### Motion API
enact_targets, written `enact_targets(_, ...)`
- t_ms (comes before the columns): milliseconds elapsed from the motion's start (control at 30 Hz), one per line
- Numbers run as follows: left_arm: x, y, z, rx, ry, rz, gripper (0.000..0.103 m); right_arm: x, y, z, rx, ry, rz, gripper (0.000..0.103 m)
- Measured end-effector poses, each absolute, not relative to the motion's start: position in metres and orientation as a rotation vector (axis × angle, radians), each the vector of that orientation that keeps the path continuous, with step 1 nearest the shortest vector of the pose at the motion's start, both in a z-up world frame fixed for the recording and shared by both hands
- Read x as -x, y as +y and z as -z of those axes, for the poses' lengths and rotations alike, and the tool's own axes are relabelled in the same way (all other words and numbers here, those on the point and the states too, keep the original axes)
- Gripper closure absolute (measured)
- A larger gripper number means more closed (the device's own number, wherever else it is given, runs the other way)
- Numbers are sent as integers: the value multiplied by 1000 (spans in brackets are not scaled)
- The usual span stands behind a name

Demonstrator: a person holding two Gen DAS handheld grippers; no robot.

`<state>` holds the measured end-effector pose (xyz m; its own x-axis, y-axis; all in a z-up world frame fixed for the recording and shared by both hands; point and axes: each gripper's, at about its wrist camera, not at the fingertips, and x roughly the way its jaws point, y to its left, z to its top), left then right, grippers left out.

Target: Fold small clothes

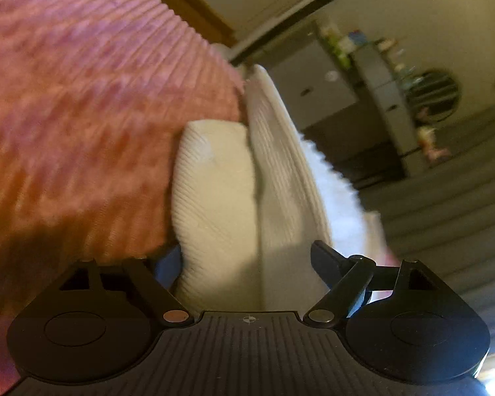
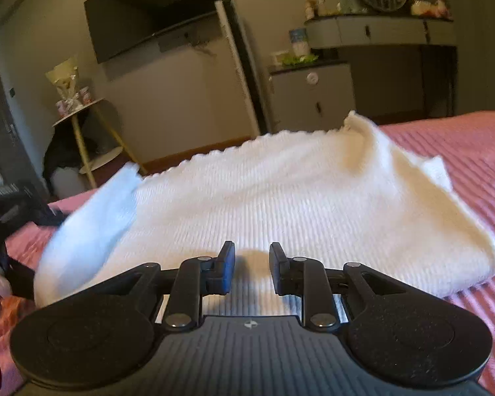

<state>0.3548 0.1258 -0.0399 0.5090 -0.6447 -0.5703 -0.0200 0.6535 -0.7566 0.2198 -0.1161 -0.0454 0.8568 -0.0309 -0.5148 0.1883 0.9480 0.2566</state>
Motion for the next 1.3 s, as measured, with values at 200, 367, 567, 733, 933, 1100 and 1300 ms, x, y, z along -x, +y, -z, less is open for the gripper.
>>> enact_targets(200, -351, 134, 31, 841, 952, 438, 7, -220, -106, 41, -281, 508, 63, 81)
enact_targets(367, -355, 115, 17, 620, 1001, 372, 6, -213, -105, 38, -241, 512, 92, 81)
enact_targets(567, -360, 96, 29, 478, 1068, 293, 28, -211, -105, 40, -157, 522, 115, 81)
enact_targets(733, -370, 91, 25, 500, 1069, 296, 63, -210, -108, 40, -124, 522, 114, 88)
enact_targets(933, -370, 85, 28, 459, 1050, 287, 70, -213, -108, 49, -107, 549, 113, 88)
enact_targets(1100, -359, 68, -5, 329, 992, 281, 82, -212, -115, 47, -142, 534, 115, 88)
enact_targets(1300, -348, 16, -57, 168, 919, 332, 82, -208, -124, 45, -178, 519, 136, 88)
